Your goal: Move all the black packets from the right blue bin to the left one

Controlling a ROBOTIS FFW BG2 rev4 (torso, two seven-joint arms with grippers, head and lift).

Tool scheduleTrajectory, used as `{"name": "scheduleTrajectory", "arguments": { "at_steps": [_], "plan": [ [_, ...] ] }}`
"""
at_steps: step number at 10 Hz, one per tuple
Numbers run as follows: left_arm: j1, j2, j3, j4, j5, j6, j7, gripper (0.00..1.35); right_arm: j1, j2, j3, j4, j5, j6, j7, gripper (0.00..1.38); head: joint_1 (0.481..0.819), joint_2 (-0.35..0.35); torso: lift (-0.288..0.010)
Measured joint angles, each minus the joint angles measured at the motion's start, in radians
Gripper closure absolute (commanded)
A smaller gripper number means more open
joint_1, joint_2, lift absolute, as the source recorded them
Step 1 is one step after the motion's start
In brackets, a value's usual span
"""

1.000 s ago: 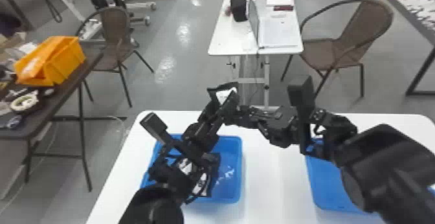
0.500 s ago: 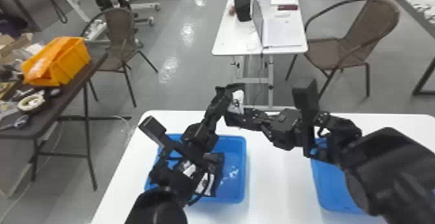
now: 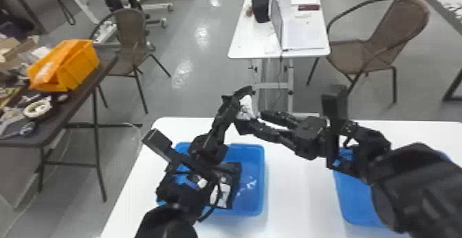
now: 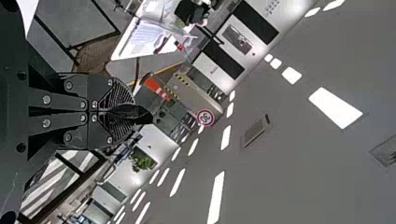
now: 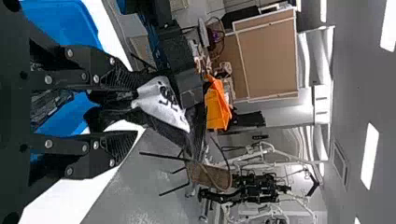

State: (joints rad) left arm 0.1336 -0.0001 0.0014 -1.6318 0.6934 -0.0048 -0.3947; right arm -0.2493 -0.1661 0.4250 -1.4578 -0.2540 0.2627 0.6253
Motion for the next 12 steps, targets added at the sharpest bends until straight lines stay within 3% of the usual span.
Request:
{"name": "scheduleTrajectory", "arguments": {
  "at_steps": [2,4,7,8,9,10,12],
  "plan": [
    [0.028,0.0,0.042,0.0,-0.042,-0.042,0.022,1.22,0.061,0.004,-0.091,-0.042,0.005,0.01,0.004,0.2,0.695,0.212,0.0],
    [0.06,0.0,0.082,0.008,-0.115,-0.087,0.044,1.22,0.127,0.004,-0.172,-0.099,0.044,0.039,0.007,0.23,0.695,0.21,0.0],
    [0.091,0.0,0.134,0.072,-0.353,-0.064,0.049,1.21,0.214,0.017,-0.29,-0.169,0.094,0.055,0.005,0.23,0.695,0.181,0.0],
    [0.091,0.0,0.128,0.108,-0.389,-0.062,0.045,0.83,0.224,0.021,-0.304,-0.176,0.105,0.058,0.005,0.23,0.695,0.168,0.0],
    [0.088,0.0,0.123,0.141,-0.382,-0.08,0.04,0.23,0.228,0.022,-0.308,-0.182,0.116,0.06,0.005,0.22,0.695,0.165,0.0],
    [0.088,0.0,0.123,0.16,-0.362,-0.102,0.037,0.0,0.232,0.022,-0.313,-0.189,0.123,0.061,0.005,0.22,0.695,0.163,0.0],
    [0.089,0.0,0.113,0.162,-0.339,-0.15,0.036,0.23,0.262,0.023,-0.343,-0.216,0.146,0.046,-0.028,0.22,0.695,0.143,0.0]
  ]
}}
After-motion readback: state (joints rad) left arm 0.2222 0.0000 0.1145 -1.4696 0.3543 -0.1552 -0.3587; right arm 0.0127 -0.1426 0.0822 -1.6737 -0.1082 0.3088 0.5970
